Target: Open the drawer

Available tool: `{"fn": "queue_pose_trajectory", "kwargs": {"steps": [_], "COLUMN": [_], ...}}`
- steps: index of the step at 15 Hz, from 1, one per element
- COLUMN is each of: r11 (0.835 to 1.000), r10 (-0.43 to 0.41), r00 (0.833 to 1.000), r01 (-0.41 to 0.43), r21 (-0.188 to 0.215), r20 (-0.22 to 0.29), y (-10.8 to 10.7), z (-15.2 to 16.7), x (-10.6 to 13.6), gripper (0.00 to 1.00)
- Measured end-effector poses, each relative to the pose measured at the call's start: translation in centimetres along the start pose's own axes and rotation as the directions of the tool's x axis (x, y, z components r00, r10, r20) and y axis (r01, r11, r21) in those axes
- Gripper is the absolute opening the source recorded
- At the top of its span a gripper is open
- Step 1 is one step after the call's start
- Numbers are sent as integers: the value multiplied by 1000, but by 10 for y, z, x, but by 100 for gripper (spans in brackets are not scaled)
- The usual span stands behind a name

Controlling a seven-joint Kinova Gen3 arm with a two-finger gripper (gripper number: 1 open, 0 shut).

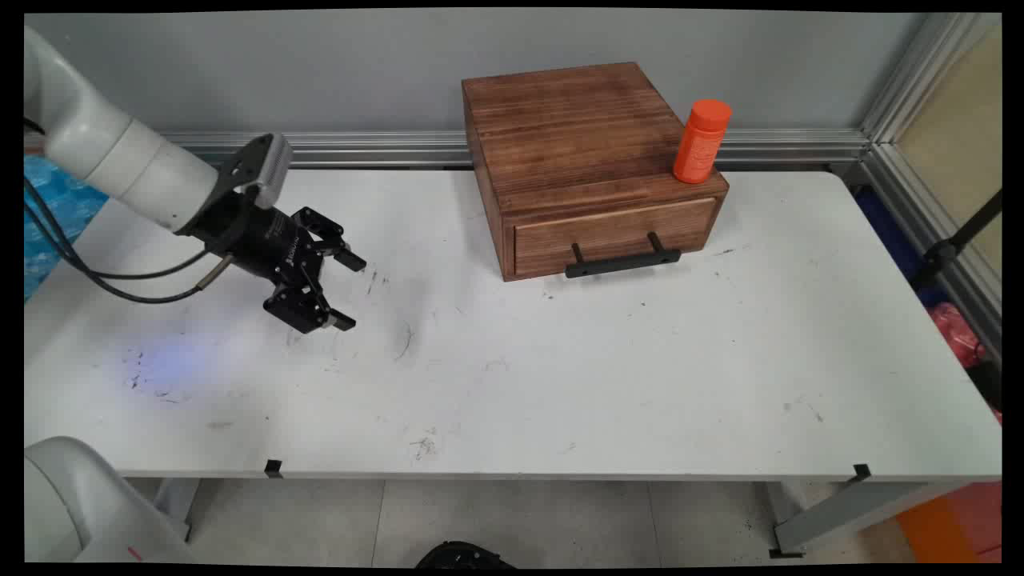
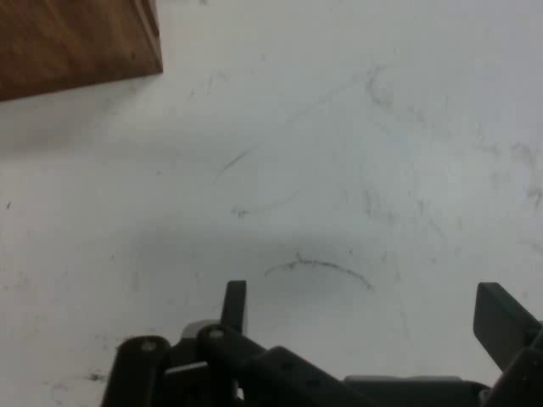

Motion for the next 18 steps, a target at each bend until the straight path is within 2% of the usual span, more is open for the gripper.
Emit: {"fn": "queue_pose_trajectory", "kwargs": {"steps": [5, 10, 18], "r11": [999, 997, 995], "r10": [-47, -76, -92], "r00": [996, 991, 990], "r01": [47, 76, 97], "r21": [-6, 2, 38], "r20": [-70, -109, -104], "y": [-2, -4, -13], "z": [-10, -18, -36], "x": [-1, 10, 46], "gripper": [100, 100, 100]}}
